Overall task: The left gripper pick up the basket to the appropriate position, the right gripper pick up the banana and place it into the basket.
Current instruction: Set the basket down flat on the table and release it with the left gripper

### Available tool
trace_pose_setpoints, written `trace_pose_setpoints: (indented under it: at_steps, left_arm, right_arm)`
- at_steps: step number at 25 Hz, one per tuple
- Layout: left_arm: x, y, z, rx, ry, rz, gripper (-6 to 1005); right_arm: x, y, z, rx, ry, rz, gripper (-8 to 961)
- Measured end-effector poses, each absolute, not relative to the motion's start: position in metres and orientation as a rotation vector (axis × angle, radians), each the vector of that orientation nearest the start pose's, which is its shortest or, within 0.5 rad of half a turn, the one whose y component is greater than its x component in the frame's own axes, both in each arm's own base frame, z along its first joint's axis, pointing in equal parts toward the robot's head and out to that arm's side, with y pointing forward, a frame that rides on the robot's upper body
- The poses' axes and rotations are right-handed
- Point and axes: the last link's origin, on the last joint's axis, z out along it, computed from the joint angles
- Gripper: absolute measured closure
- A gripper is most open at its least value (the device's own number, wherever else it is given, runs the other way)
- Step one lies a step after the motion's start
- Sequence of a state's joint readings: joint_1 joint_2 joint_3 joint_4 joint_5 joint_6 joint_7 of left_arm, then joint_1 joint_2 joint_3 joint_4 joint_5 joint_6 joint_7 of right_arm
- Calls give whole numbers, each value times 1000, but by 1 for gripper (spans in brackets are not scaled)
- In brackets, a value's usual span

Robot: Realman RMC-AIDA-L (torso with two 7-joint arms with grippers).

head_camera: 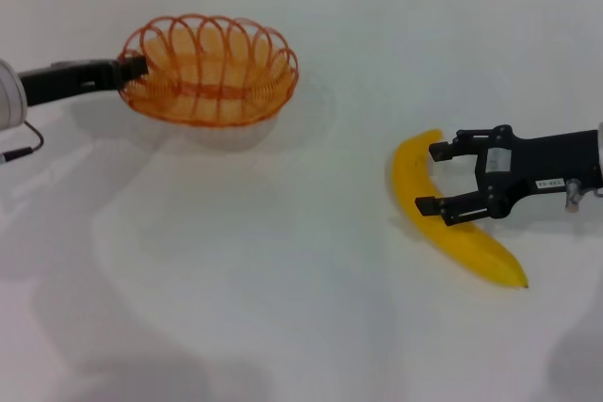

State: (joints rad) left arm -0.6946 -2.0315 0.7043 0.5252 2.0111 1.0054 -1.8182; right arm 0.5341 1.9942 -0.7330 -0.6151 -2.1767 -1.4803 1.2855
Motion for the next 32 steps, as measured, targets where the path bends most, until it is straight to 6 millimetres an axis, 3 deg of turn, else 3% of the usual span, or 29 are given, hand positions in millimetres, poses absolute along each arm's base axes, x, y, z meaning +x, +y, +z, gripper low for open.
trace_pose_setpoints:
  at_steps: [18, 32]
  left_arm:
    - [-284, 414, -16, -2228, -1204, -427, 927]
    - [-284, 411, -22, -2241, -1195, -427, 926]
  right_arm:
    - [301, 330, 9, -2822, 517, 305, 93]
    - [300, 330, 7, -2831, 519, 296, 102]
